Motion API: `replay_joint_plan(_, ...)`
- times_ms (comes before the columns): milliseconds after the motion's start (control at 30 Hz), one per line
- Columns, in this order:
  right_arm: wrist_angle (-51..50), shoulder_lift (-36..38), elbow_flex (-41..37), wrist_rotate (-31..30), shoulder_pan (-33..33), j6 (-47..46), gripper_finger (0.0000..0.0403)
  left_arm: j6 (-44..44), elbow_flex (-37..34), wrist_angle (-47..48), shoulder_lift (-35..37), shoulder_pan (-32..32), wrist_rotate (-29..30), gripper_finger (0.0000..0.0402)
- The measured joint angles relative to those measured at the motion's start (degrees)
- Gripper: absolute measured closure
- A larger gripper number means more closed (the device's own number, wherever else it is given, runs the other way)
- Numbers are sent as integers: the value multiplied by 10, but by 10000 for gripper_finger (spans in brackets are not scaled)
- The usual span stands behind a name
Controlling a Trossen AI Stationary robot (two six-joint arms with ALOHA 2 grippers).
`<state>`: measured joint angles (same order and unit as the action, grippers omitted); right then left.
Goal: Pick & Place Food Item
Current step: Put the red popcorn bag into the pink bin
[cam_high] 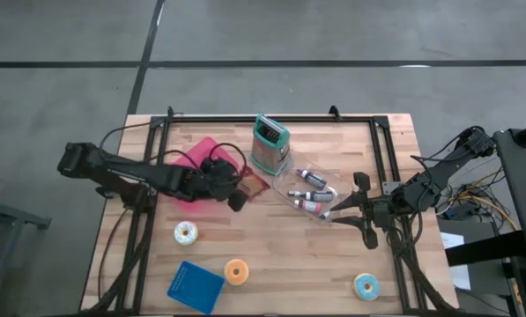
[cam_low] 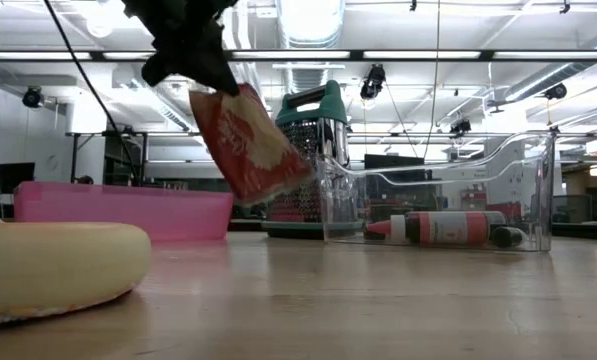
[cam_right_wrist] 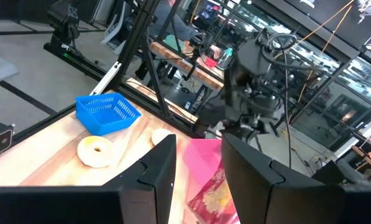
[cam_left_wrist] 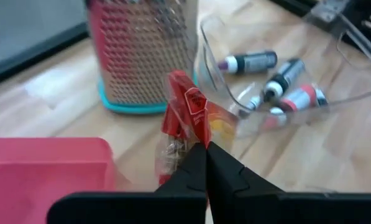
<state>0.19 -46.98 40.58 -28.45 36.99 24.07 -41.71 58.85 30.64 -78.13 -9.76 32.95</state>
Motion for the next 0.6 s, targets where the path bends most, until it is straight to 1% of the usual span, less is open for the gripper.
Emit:
replay_joint_plan(267,0,0,0,0,0,0,280,-15,0,47,52,0,63,401)
replay_joint_plan(433,0,0,0,0,0,0,280,-84,0,94,87,0,121,401)
replay_joint_plan(600,0,0,0,0,0,0,280,-123,0,133,120,0,180,401)
